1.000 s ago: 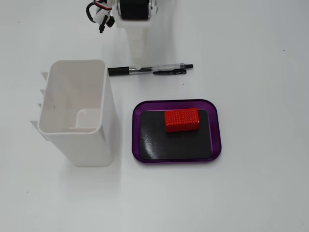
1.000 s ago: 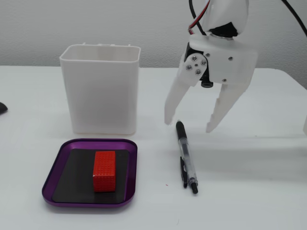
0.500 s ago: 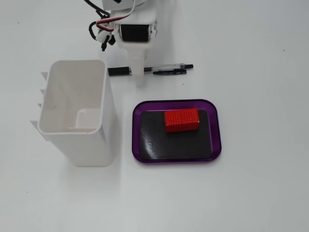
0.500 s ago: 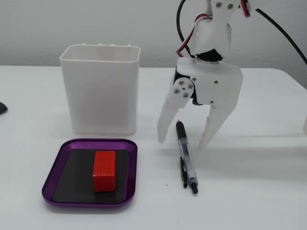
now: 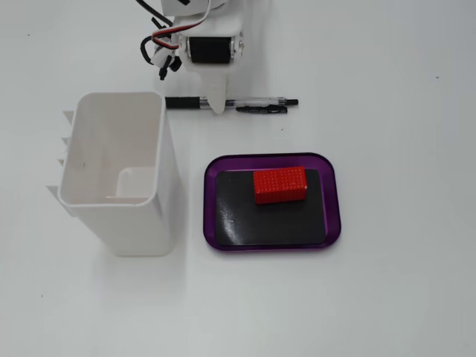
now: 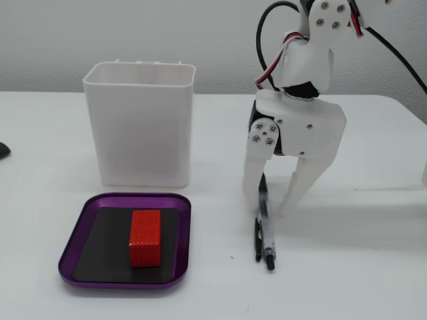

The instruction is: Pick up the pen and put it in the pen holder.

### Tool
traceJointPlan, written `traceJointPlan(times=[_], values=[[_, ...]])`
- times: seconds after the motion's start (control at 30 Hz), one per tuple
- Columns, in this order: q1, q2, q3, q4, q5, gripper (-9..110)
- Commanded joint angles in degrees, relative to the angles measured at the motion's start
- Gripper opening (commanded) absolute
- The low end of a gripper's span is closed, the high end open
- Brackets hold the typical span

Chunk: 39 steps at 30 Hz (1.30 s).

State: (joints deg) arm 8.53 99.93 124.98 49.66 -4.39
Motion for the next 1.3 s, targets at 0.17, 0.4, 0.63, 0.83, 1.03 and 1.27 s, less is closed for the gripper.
traceJointPlan(times=[0.17,0.4,0.63,0.83,1.03,1.27], values=[[-0.6,0.9,-0.8,1.8,0.2,-1],[-0.5,10.6,-13.3,16.3,0.8,-1],[-0.5,23.2,-32.2,31.5,3.2,-1],[0.3,21.2,-46.7,33.2,2.9,-1],[2.8,7.8,-56.5,27.3,3.3,-1],[3.9,-5.9,-71.1,25.8,7.4,-1]])
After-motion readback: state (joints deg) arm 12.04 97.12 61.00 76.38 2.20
